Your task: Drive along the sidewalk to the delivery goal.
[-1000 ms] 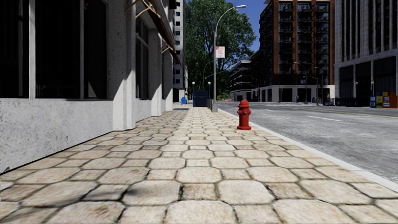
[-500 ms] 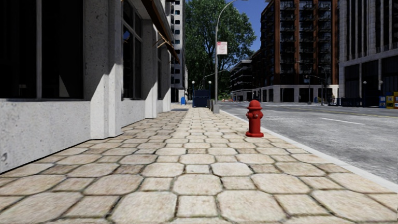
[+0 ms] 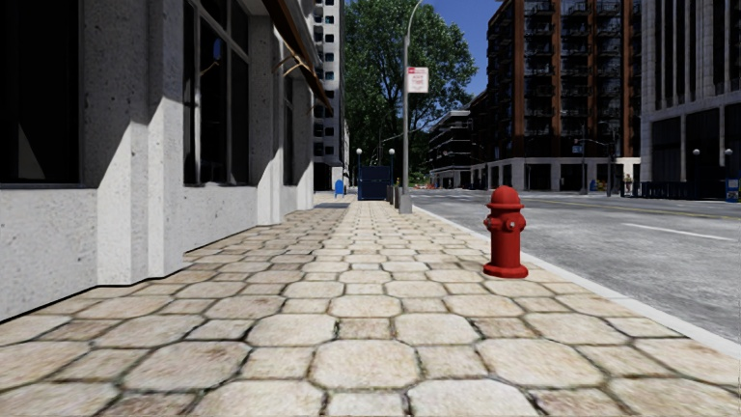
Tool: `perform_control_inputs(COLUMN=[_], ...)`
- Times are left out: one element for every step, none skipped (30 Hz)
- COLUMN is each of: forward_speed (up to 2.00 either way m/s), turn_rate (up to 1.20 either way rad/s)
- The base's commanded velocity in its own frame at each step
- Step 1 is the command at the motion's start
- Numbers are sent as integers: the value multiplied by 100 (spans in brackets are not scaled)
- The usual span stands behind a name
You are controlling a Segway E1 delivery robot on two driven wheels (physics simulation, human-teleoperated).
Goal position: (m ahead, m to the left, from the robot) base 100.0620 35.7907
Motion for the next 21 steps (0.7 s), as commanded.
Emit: perform_control_inputs(forward_speed=[200, 200, 200, 200, 200, 200, 200, 200, 200, 200, 200, 200, 200, 200, 200, 200, 200, 200, 200, 200, 200], turn_rate=[0, 0, 0, 0, 0, 0, 0, 0, 0, 0, 0, 0, 0, 0, 0, 0, 0, 0, 0, 0, 0])
